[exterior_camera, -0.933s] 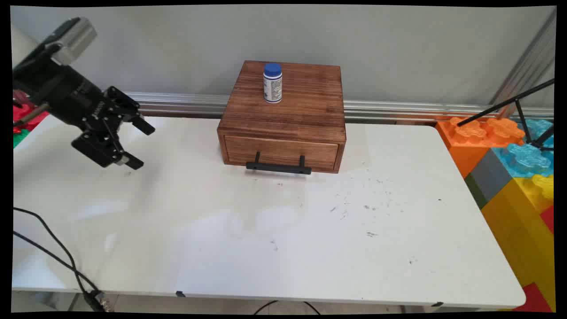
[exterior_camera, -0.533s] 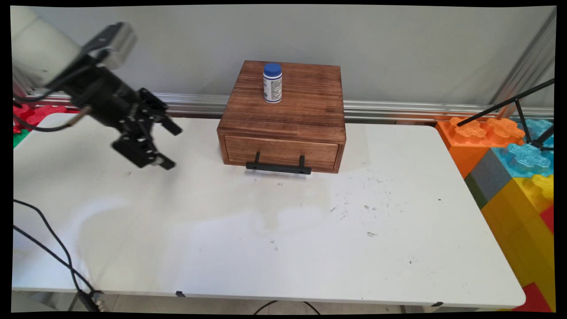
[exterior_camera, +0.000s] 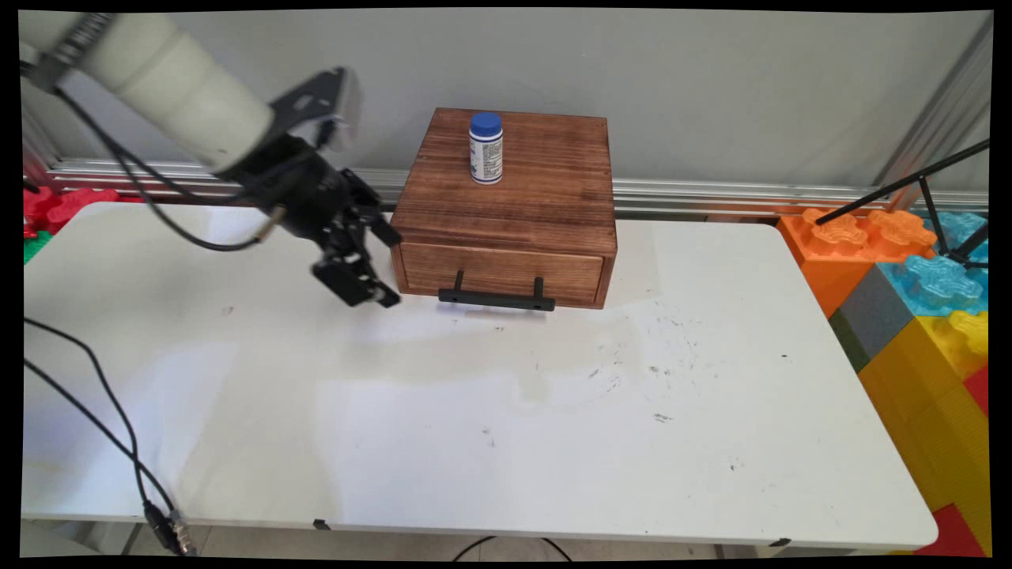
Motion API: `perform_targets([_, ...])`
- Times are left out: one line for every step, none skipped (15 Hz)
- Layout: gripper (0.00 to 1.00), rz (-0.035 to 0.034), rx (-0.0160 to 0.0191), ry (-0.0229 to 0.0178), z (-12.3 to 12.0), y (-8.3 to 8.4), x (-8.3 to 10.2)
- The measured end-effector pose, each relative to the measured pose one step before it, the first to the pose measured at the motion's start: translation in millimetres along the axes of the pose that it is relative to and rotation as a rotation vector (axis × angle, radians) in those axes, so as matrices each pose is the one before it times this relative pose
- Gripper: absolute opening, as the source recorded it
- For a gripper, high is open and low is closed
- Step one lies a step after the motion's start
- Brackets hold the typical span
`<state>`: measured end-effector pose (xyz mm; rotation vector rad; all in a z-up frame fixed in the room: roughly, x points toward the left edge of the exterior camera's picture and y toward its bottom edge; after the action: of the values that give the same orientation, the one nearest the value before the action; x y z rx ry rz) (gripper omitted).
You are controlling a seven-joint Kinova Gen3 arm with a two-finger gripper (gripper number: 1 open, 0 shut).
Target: Open the drawer
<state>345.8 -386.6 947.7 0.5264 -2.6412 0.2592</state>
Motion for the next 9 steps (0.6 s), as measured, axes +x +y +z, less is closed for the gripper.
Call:
perform_targets([1.0, 0.00907, 0.00429, -0.00849, 10.76, -0.62, 6.12])
perform_targets([1.0, 0.01114, 0.00574, -0.01001, 13.13, -1.05, 6.74])
perform_targets([1.0, 0.01176, 0.00637, -0.01, 12.74, -1.53, 5.78])
perform_targets([1.0, 0.01351, 0.00517, -0.0098, 12.96, -1.77, 5.58])
perform_targets([1.0, 0.01263, 0.00482, -0.0075, 11.07, -1.78, 4.45])
perform_targets([1.0, 0.01495, 0.00543, -0.00715, 12.42, -2.27, 4.84])
perform_targets([1.0, 0.01514, 0.00556, -0.00602, 11.86, -2.69, 4.72])
perform_targets([1.0, 0.01445, 0.00513, -0.00362, 9.55, -2.68, 3.69])
perform_targets([1.0, 0.01763, 0.00396, -0.00542, 10.9, -2.85, 3.33])
